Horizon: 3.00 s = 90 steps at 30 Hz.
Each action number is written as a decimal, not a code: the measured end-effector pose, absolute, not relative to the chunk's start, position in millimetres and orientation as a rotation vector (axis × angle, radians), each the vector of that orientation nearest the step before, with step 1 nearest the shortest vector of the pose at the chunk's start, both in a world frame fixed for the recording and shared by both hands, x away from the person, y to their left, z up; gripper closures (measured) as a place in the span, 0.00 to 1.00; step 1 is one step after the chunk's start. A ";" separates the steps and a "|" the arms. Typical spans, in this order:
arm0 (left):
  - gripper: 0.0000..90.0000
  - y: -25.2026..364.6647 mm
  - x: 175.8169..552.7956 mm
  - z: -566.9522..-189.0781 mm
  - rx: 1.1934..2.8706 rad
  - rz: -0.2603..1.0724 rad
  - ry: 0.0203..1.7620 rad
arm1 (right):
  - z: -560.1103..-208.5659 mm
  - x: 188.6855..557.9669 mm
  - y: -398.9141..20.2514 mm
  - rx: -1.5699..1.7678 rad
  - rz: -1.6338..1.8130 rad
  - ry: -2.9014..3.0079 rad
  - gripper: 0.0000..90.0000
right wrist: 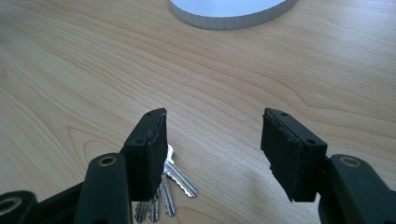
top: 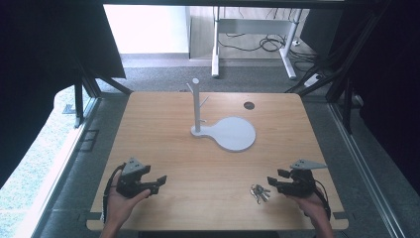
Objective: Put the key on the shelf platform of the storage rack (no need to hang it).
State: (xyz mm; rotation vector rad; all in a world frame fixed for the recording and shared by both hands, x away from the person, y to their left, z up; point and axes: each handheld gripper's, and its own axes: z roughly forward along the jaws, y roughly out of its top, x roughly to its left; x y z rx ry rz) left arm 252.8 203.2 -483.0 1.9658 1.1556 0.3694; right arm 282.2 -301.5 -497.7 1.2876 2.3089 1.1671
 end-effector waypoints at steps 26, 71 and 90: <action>0.29 206.0 250.8 -479.3 1.958 0.381 1.170 | -471.4 293.6 -288.8 1.217 1.093 2.414 0.51; 0.29 215.5 251.2 -478.0 1.942 0.380 1.185 | -473.4 321.9 -219.0 1.137 0.612 2.802 0.66; 0.29 217.2 249.9 -475.8 1.936 0.390 1.181 | -482.9 324.2 -213.3 1.122 0.520 2.850 0.73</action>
